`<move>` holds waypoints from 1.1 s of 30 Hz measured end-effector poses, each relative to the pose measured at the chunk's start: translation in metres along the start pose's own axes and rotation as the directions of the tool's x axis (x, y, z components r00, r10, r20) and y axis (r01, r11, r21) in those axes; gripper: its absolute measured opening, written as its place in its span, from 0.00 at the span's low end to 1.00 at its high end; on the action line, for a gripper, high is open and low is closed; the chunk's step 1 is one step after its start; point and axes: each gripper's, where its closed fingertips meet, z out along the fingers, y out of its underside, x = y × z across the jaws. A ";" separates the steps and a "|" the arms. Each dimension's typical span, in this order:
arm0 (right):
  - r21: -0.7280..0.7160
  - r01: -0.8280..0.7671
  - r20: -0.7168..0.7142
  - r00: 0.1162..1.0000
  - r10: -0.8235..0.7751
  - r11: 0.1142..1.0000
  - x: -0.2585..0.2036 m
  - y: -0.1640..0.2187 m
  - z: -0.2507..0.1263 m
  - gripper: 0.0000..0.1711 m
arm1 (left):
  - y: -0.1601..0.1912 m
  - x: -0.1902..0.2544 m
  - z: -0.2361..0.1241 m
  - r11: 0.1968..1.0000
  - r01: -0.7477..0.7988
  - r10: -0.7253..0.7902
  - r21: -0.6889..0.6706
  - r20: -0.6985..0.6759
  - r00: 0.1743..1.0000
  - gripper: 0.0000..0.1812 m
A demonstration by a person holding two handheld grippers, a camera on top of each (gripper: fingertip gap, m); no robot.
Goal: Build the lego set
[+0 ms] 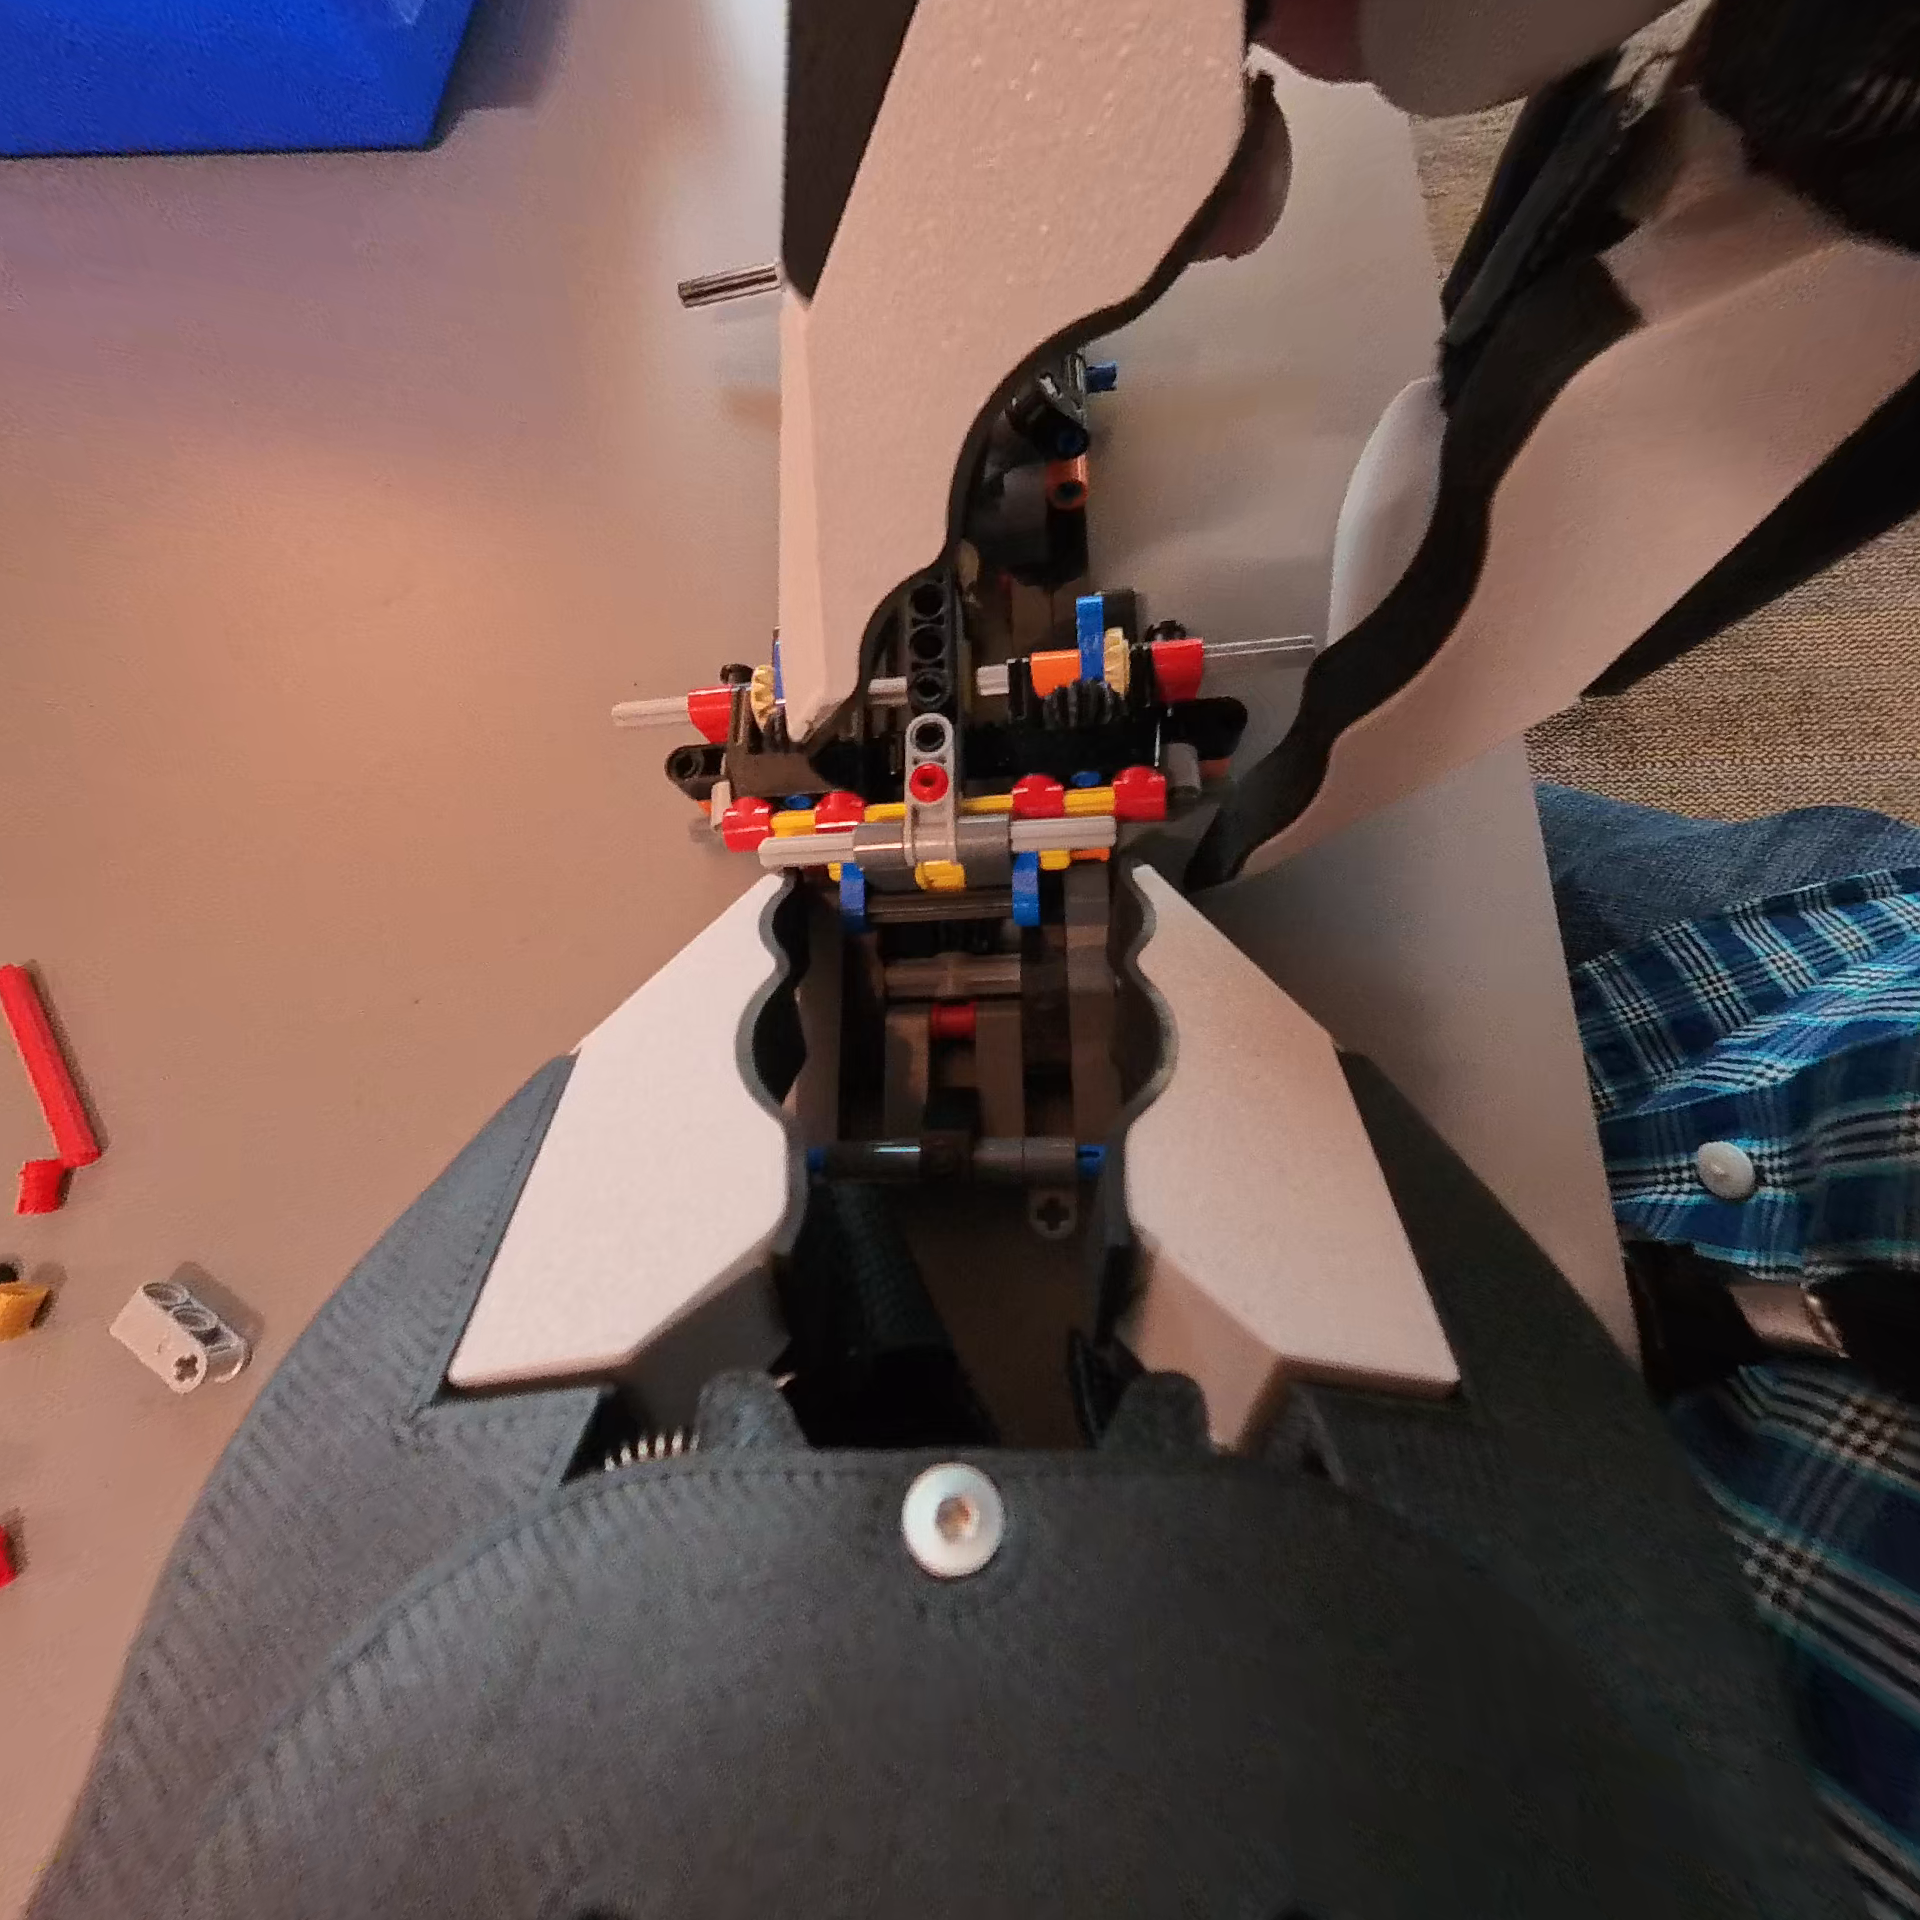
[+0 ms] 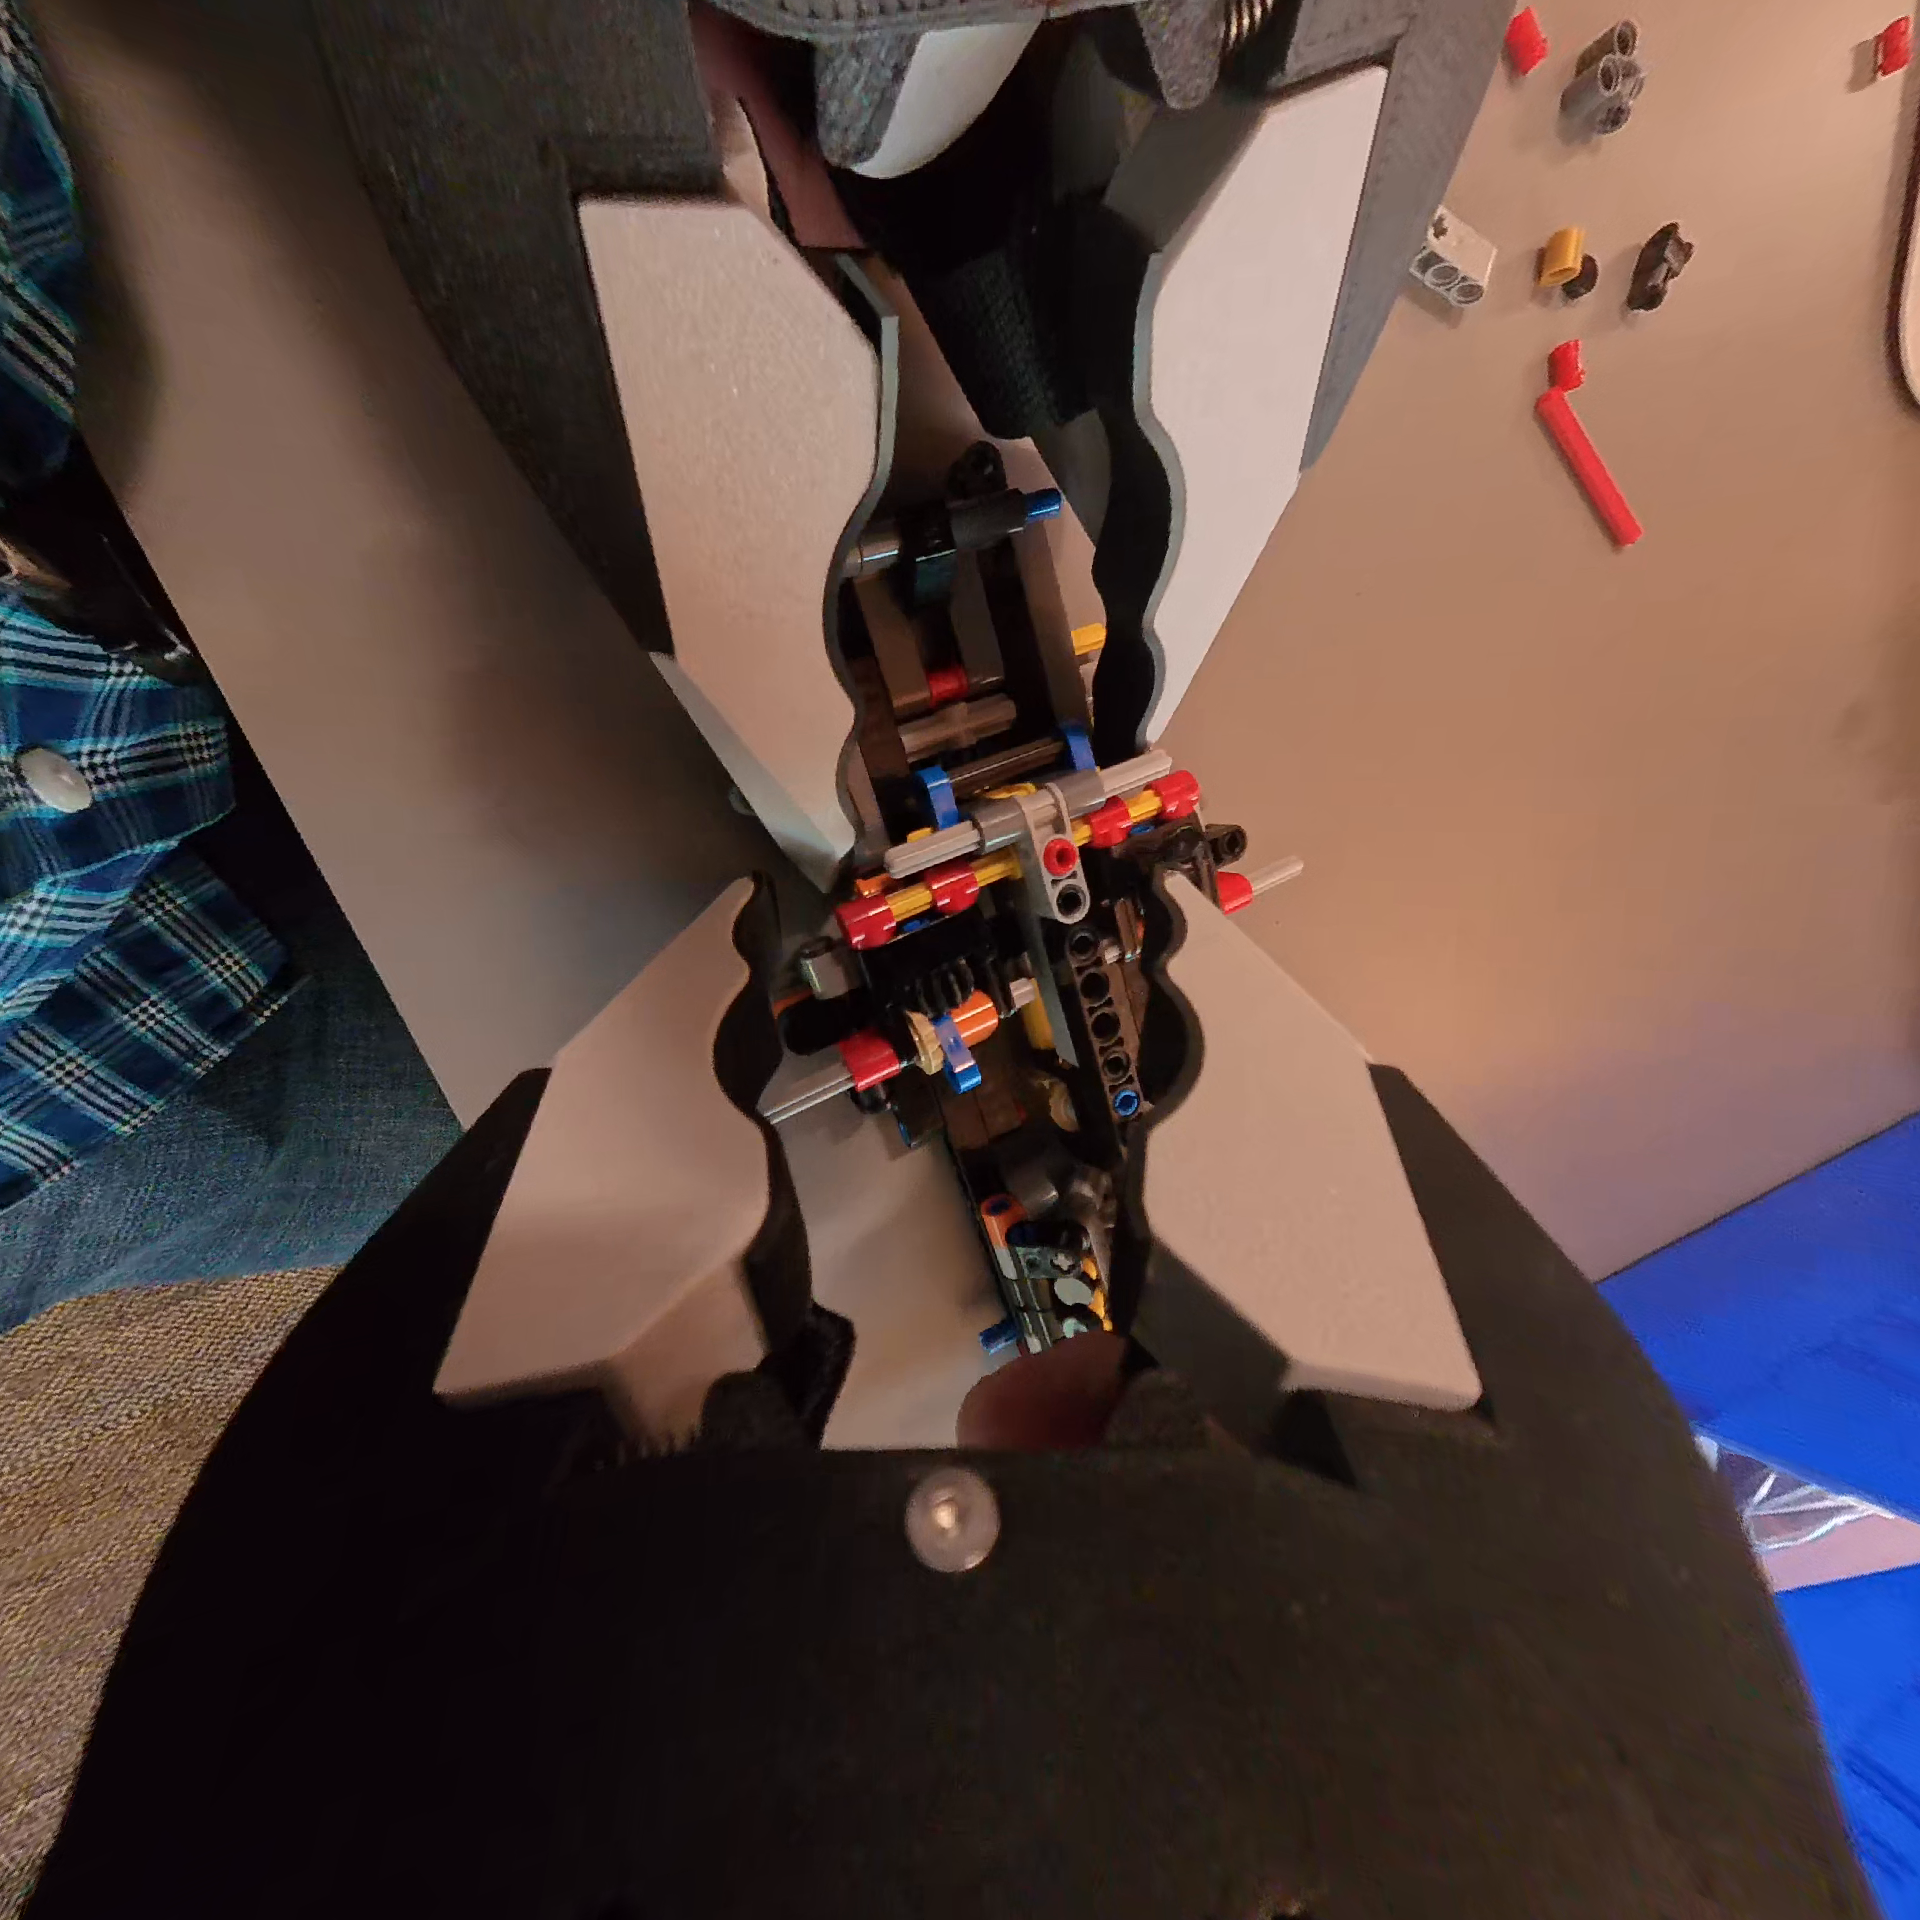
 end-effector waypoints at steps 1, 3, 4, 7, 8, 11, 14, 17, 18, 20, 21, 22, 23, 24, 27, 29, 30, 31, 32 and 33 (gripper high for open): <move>-0.005 0.005 -0.006 1.000 -0.005 1.000 0.000 0.000 0.000 0.40 | 0.000 0.000 0.000 1.000 0.002 -0.002 0.000 -0.002 1.000 0.32; -0.014 0.013 -0.014 1.000 -0.013 1.000 0.001 0.000 -0.001 0.43 | 0.000 0.000 0.000 1.000 0.003 -0.003 0.000 -0.004 1.000 0.32; -0.011 0.012 -0.008 1.000 -0.012 1.000 0.001 0.000 -0.001 0.43 | 0.000 0.001 0.000 1.000 0.005 -0.005 0.000 -0.007 1.000 0.32; -0.011 0.005 0.004 1.000 -0.005 1.000 0.000 0.001 -0.001 0.42 | 0.000 0.001 0.000 1.000 0.005 -0.005 -0.001 -0.008 1.000 0.32; -0.013 0.003 0.004 1.000 -0.003 1.000 0.000 0.001 -0.001 0.42 | 0.000 0.001 0.000 1.000 0.005 -0.005 -0.001 -0.008 1.000 0.32; -0.002 -0.003 -0.001 1.000 0.003 1.000 0.000 0.001 -0.001 0.41 | 0.000 0.002 -0.001 1.000 0.004 -0.004 -0.001 -0.007 1.000 0.32; -0.006 -0.011 0.005 1.000 0.011 1.000 0.000 0.001 0.000 0.41 | 0.000 0.003 -0.001 1.000 -0.004 0.004 -0.001 -0.012 1.000 0.32; -0.001 -0.007 0.005 1.000 0.007 1.000 0.001 0.001 0.001 0.40 | 0.000 0.003 -0.001 1.000 -0.004 0.004 0.000 -0.011 1.000 0.32; 0.003 -0.007 0.001 1.000 0.007 1.000 0.001 0.001 0.001 0.40 | 0.000 0.004 -0.001 1.000 -0.003 0.003 -0.001 -0.011 1.000 0.32; 0.014 -0.008 -0.007 1.000 0.008 1.000 0.002 0.001 0.001 0.39 | 0.000 0.004 -0.001 1.000 -0.004 0.004 -0.001 -0.010 1.000 0.32; 0.013 -0.007 -0.007 1.000 0.007 1.000 0.002 0.001 0.001 0.39 | 0.000 0.004 -0.001 1.000 -0.005 0.005 -0.001 -0.010 1.000 0.32; 0.012 -0.005 -0.007 1.000 0.005 1.000 0.002 0.001 0.001 0.39 | 0.000 0.004 -0.001 1.000 -0.004 0.004 -0.001 -0.011 1.000 0.32; 0.011 -0.006 -0.007 1.000 0.006 1.000 0.002 0.001 0.001 0.39 | 0.000 0.004 -0.001 1.000 -0.003 0.003 -0.001 -0.011 1.000 0.32; 0.012 -0.005 -0.007 1.000 0.005 1.000 0.002 0.000 0.001 0.39 | 0.001 0.005 -0.001 1.000 -0.002 0.002 -0.002 -0.012 1.000 0.32; 0.021 -0.003 -0.004 1.000 0.003 1.000 0.002 0.000 0.002 0.39 | 0.001 0.005 -0.001 1.000 -0.001 0.001 -0.002 -0.011 1.000 0.32; 0.025 -0.006 -0.003 1.000 0.006 1.000 0.002 0.000 0.002 0.39 | 0.001 0.005 -0.001 1.000 0.000 0.000 -0.002 -0.009 1.000 0.32; 0.023 -0.009 -0.003 1.000 0.009 1.000 0.002 0.000 0.002 0.39 | 0.001 0.005 -0.001 1.000 0.000 0.000 -0.003 -0.009 1.000 0.32; 0.020 -0.009 -0.002 1.000 0.009 1.000 0.002 -0.001 0.002 0.39 | 0.001 0.005 -0.001 1.000 0.002 -0.002 -0.003 -0.010 1.000 0.32; 0.022 -0.009 -0.001 1.000 0.009 1.000 0.002 -0.001 0.002 0.39 | 0.001 0.005 -0.001 1.000 0.003 -0.003 -0.003 -0.008 1.000 0.32; 0.029 -0.013 0.000 1.000 0.013 0.999 0.002 -0.001 0.002 0.39 | 0.001 0.005 -0.001 1.000 0.005 -0.005 -0.004 -0.007 1.000 0.32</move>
